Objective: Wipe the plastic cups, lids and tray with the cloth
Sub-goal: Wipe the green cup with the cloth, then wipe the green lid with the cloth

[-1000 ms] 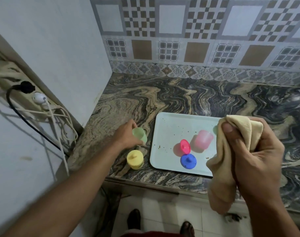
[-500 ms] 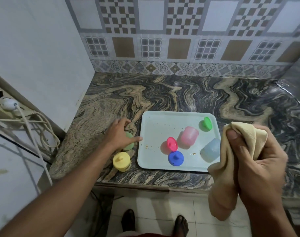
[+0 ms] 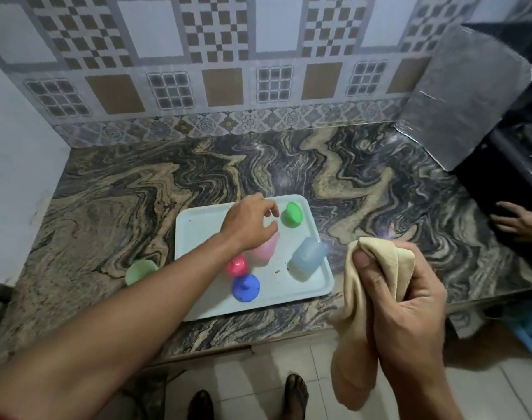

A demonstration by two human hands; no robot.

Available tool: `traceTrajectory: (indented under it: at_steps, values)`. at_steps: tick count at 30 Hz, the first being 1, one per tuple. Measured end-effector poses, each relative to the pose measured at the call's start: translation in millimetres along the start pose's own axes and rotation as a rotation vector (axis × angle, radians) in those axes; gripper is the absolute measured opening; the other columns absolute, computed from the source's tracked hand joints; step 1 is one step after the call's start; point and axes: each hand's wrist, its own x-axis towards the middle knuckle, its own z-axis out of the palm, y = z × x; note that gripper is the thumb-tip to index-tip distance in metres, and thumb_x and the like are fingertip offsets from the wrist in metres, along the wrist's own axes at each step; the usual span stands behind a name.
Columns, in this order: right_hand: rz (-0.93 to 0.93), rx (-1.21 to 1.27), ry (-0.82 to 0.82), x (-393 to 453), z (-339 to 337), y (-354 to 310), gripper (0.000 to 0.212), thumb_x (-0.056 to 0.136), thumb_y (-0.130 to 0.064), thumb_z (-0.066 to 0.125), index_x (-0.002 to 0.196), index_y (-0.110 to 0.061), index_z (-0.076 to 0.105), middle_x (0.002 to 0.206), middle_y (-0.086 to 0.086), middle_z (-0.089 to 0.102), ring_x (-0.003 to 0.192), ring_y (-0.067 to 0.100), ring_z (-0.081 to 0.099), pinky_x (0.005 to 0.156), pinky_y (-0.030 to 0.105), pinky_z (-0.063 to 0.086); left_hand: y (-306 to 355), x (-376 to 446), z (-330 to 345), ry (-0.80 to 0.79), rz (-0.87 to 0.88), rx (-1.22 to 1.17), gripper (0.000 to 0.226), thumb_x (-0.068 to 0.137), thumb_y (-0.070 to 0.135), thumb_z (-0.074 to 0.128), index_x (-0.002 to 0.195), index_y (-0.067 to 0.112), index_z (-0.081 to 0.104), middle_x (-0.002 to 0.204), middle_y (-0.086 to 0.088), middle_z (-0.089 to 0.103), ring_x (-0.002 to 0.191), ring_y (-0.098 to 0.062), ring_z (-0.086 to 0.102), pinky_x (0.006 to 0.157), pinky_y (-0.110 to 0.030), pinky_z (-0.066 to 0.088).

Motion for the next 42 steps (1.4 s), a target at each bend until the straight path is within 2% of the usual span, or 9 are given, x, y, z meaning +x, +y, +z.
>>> traceTrajectory:
  at_steps: [6,15,21,25,29,32,35,38,42]
  values:
    - [0.031,-0.043,0.062,-0.8,-34.6,3.6,0.012,0.083,-0.015,0.080,0.092,-0.014,0.072,0.079,-0.008,0.073,0.070,-0.001,0.066,0.067,0.010,0.052,38.7,65.1,48.1,-0.230,0.136,0.545,0.038,0.092,0.042,0.066,0.128,0.029,0.067,0.129,-0.004,0.059,0.126,-0.028,0.050,0.105,-0.043,0.037]
    - [0.055,-0.079,0.232,-6.1,-62.2,1.0,0.012,0.076,-0.014,0.074,0.087,-0.013,0.072,0.064,-0.014,0.071,0.055,-0.006,0.060,0.057,0.006,0.048,46.1,86.3,80.8,-0.273,0.106,0.698,0.031,0.098,0.043,0.060,0.116,0.022,0.073,0.122,-0.004,0.070,0.121,-0.027,0.055,0.104,-0.044,0.036]
    - [0.057,-0.074,0.170,-4.0,-61.0,2.0,0.013,0.078,-0.011,0.074,0.090,-0.011,0.072,0.069,-0.014,0.073,0.059,-0.006,0.063,0.059,0.007,0.050,51.2,89.9,55.7,-0.144,-0.198,0.130,0.015,0.087,0.040,0.075,0.095,0.028,0.077,0.092,0.000,0.077,0.095,-0.024,0.068,0.099,-0.040,0.042]
    - [0.062,-0.031,0.110,-2.0,-48.1,4.7,0.011,0.080,-0.012,0.075,0.090,-0.010,0.072,0.071,-0.004,0.072,0.059,0.001,0.064,0.057,0.013,0.052,49.0,70.5,13.3,-0.078,-0.337,-0.479,0.010,0.084,0.023,0.081,0.078,0.019,0.075,0.076,-0.001,0.070,0.071,-0.015,0.058,0.067,-0.029,0.041]
    - [0.049,0.011,0.034,1.4,-26.7,6.1,0.014,0.080,-0.012,0.075,0.092,-0.005,0.072,0.075,-0.008,0.073,0.066,-0.001,0.066,0.064,0.012,0.052,60.4,23.5,-37.8,-0.194,-0.475,-1.144,0.023,0.094,0.011,0.069,0.075,0.024,0.066,0.082,0.001,0.068,0.072,-0.009,0.061,0.069,-0.027,0.038]
    - [0.057,0.048,-0.016,3.6,-10.0,4.7,0.018,0.081,-0.017,0.075,0.094,-0.005,0.072,0.081,0.000,0.074,0.072,0.003,0.067,0.069,0.014,0.053,65.9,-14.7,-67.8,-0.202,-0.576,-1.482,0.022,0.093,0.014,0.063,0.079,0.022,0.077,0.085,0.003,0.074,0.076,-0.009,0.063,0.074,-0.026,0.041]
    - [0.061,0.100,-0.069,6.6,8.9,1.6,0.013,0.084,-0.018,0.075,0.092,-0.010,0.072,0.079,0.001,0.072,0.071,0.008,0.065,0.067,0.018,0.053,73.7,-49.9,-88.5,-0.159,-0.618,-1.641,0.010,0.078,0.017,0.073,0.083,0.021,0.080,0.088,0.001,0.076,0.082,-0.012,0.063,0.077,-0.026,0.044]
    - [0.003,0.099,-0.085,12.1,29.2,-2.5,0.014,0.090,-0.016,0.081,0.093,-0.009,0.069,0.076,-0.005,0.068,0.068,0.005,0.061,0.064,0.017,0.051,73.3,-74.4,-97.1,-0.101,-0.653,-1.715,0.028,0.075,0.014,0.074,0.102,0.016,0.071,0.093,-0.003,0.078,0.086,-0.014,0.066,0.078,-0.026,0.047]
    - [-0.101,0.064,-0.094,15.8,56.8,-10.0,0.005,0.087,-0.007,0.065,0.092,-0.010,0.065,0.072,-0.010,0.063,0.063,0.002,0.054,0.061,0.018,0.047,79.0,-97.5,-107.1,-0.039,-0.628,-1.807,0.033,0.064,0.016,0.081,0.097,0.016,0.075,0.101,-0.007,0.080,0.090,-0.017,0.070,0.081,-0.029,0.049]
